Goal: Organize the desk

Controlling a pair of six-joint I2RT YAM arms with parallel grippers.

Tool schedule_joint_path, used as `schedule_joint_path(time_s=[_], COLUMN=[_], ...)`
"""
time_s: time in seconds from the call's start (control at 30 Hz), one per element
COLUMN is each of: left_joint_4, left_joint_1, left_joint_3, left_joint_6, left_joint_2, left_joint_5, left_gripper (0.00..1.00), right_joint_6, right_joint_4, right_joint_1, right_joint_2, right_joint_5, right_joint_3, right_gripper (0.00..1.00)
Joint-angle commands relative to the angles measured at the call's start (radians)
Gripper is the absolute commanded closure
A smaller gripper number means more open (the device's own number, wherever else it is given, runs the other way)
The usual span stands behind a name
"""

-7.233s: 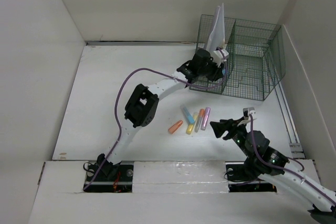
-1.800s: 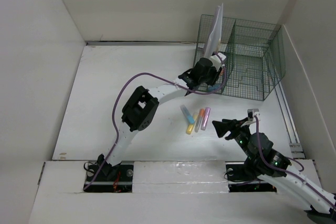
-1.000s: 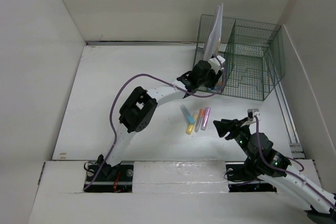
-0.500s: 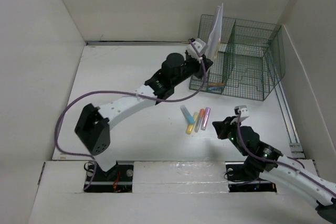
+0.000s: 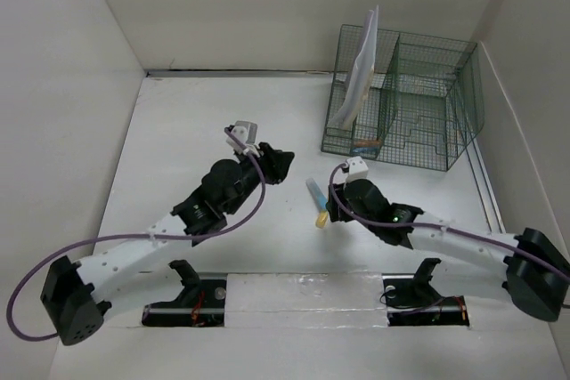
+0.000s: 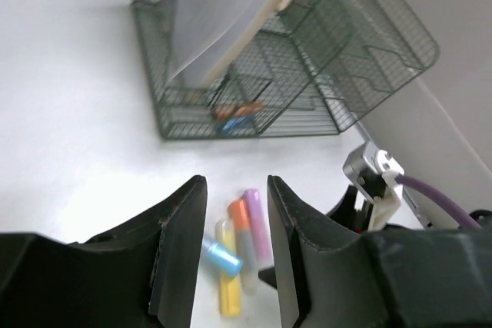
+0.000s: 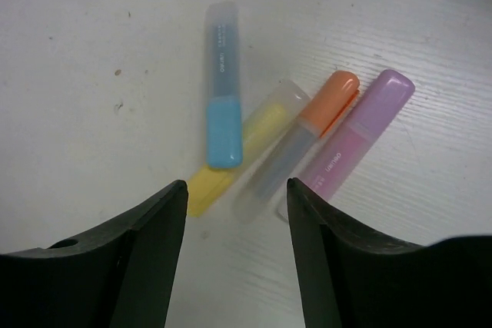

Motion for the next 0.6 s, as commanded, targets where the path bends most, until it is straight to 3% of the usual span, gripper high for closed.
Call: schedule_joint_path(time_s=[0.0, 0.27, 0.57], left_joint_4=[-0.187, -0.407, -0.375], left_joint_1=[-0.006, 0.004, 0.004], left_joint_3=[-0.029, -0.015, -0.043], left_joint_6=[-0.109, -0.109, -0.109], left_joint_2=[-0.156, -0.442, -0.473], left_joint_5=[-0.133, -0.182, -0.156], left_gripper=[0.66, 0.6, 0.6], right_joint_6=[-0.047, -0.089, -0.08], right_joint_4=[0.075, 0.072, 0.042], right_joint_1=[-0.006, -0.029, -0.038], right_joint_2=[0.108, 0.31, 0.444], right_joint_5=[-0.037, -0.058, -0.06], right_joint_3=[0.091, 0.222, 0.274], right_gripper=[0.4, 0.41, 0.46])
